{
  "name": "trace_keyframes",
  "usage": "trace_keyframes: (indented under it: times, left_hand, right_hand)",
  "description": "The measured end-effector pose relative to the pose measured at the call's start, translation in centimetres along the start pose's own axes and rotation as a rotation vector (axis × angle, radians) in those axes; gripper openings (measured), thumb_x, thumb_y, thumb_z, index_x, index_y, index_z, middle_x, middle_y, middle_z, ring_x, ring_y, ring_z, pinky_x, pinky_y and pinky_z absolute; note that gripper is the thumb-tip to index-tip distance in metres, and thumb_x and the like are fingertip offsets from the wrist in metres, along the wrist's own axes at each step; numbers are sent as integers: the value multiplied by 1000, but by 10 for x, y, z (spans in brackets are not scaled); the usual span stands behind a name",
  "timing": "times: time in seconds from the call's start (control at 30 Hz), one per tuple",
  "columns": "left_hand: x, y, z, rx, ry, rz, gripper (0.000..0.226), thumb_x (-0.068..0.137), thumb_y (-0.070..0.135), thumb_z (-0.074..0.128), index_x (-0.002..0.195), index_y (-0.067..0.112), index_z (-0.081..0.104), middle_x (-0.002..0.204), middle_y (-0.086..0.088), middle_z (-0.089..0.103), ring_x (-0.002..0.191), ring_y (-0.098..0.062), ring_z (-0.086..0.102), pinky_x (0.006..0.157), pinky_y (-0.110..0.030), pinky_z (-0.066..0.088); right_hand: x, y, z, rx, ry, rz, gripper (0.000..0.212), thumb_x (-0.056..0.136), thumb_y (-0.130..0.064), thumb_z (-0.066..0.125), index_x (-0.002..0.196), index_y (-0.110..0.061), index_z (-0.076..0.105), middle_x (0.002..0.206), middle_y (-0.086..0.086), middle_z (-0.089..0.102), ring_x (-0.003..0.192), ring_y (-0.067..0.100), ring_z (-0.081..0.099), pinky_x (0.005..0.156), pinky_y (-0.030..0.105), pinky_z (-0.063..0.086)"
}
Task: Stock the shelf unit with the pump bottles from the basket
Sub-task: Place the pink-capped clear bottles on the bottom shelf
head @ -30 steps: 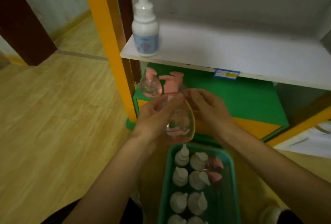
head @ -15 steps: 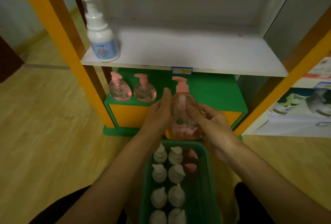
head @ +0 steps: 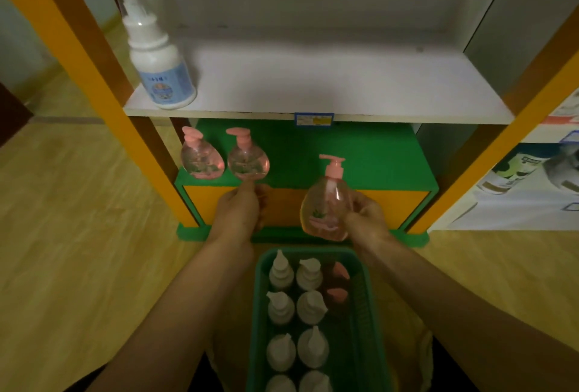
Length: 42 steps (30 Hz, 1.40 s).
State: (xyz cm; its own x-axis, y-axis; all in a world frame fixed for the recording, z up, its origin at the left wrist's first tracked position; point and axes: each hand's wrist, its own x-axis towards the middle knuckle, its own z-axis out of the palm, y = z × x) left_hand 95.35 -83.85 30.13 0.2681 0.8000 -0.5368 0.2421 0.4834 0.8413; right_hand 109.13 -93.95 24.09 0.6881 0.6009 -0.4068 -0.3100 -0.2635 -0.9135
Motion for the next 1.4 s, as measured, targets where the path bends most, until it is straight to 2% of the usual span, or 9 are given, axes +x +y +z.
trace_keyframes:
  times: [0.27,0.47,0.63,0.97,1.03,1.17,1.23,1.3,1.4]
  left_hand:
    - [10,10,-7,-18,-44,-12,31,97,34,42,82,18,63,76,0,58,65,-13,49,57,-25,37]
    - [18,11,1,-64,-44,-60,30,97,33,43,81,16,62,74,0,59,62,-13,48,56,-25,38]
    - [18,13,1,-81,-43,-48,30,97,32,44,80,16,63,75,0,61,63,-13,49,59,-26,39]
    - [16,15,-2,-100,-71,-11,29,97,33,44,85,17,65,77,1,63,66,-12,53,60,-26,41]
    - [15,14,0,-102,-76,-19,28,97,32,44,83,17,64,75,0,63,65,-13,52,58,-25,40]
    - [13,14,6,-76,-97,-19,26,96,31,46,80,18,63,74,1,63,66,-13,54,58,-25,41]
    - [12,13,9,-53,-108,-13,26,96,31,45,81,18,62,74,1,62,66,-13,53,58,-26,40]
    - [7,12,14,-32,-122,-6,25,97,29,43,84,17,61,75,1,61,65,-14,52,59,-26,40]
    - [1,7,22,9,-136,7,23,96,26,44,80,17,58,75,0,59,64,-14,50,60,-25,40]
  right_hand:
    - [70,-4,29,-101,-45,-169,28,92,-18,59,119,-21,55,108,-3,62,83,10,65,51,18,53]
    - [118,3,53,-248,-25,-317,41,89,-15,64,128,-15,52,116,-2,62,103,14,59,77,20,53]
    - [137,6,56,-301,-21,-348,46,87,-7,63,131,-10,50,119,1,59,104,11,54,94,24,47]
    - [145,10,60,-378,-53,-368,53,89,-7,59,139,-16,43,132,5,56,121,21,51,105,33,41]
    - [140,9,59,-386,-42,-353,56,90,-10,60,142,-18,39,138,4,52,127,21,47,104,28,36]
    - [123,10,45,-426,59,-366,65,91,-12,60,147,-15,27,151,5,36,139,21,32,112,32,30]
    - [116,14,31,-408,90,-361,58,90,-11,61,143,-10,36,143,9,45,134,22,39,107,25,35]
    - [104,19,10,-429,114,-359,49,90,-11,61,135,-6,44,128,14,55,123,25,50,87,12,37]
    - [82,28,-28,-526,67,-328,40,92,-12,58,130,-5,48,114,19,61,111,28,56,73,10,35]
